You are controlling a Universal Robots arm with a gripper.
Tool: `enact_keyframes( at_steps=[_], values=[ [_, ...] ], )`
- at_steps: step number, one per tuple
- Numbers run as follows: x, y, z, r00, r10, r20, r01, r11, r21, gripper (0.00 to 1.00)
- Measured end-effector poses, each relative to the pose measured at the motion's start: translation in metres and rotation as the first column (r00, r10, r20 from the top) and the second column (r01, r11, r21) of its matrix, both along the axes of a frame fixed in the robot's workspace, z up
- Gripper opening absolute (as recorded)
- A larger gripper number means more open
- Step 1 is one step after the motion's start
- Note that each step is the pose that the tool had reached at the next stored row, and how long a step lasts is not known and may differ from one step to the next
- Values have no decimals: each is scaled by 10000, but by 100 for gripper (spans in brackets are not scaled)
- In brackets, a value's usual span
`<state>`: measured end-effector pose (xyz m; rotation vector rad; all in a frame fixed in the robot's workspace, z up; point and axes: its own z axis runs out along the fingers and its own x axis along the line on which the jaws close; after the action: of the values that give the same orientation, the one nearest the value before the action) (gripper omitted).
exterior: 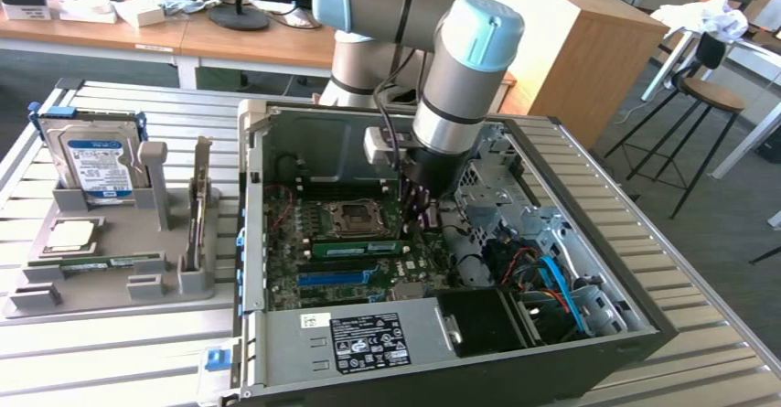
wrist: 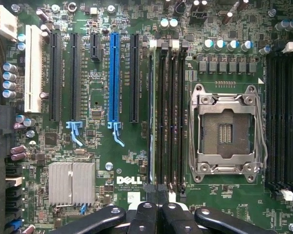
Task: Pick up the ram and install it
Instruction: 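Press down the ram until it locks into place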
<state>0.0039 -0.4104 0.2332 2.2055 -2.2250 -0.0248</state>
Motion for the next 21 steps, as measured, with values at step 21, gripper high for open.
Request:
enact_keyframes(
  at_steps=[21],
  values=[
    [0, 25, -43, 10000, 1, 1, -1, 10000, 1, 10]
  ],
)
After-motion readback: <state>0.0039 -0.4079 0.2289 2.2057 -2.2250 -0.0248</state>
